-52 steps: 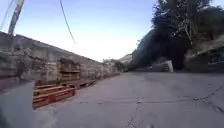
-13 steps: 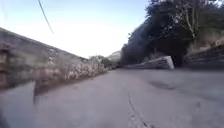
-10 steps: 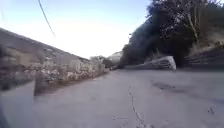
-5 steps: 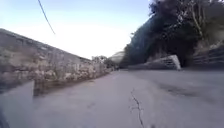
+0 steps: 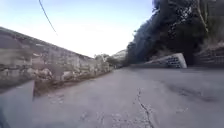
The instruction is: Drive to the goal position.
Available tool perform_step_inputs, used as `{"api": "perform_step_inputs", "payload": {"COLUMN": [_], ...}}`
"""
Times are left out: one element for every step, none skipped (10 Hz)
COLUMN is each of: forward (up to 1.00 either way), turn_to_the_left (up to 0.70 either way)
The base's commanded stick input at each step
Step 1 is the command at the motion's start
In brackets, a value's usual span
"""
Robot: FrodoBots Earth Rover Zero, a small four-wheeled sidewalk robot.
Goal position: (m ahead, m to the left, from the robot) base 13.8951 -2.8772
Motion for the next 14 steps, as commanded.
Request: {"api": "perform_step_inputs", "payload": {"forward": [0.7, 0.7, 0.7, 0.7, 0.7, 0.7, 0.7, 0.7, 0.7, 0.7, 0.7, 0.7, 0.7, 0.7], "turn_to_the_left": [0.0, 0.0, 0.0, 0.0, 0.0, 0.0, 0.0, 0.0, 0.0, 0.0, 0.0, 0.0, 0.0, 0.0]}}
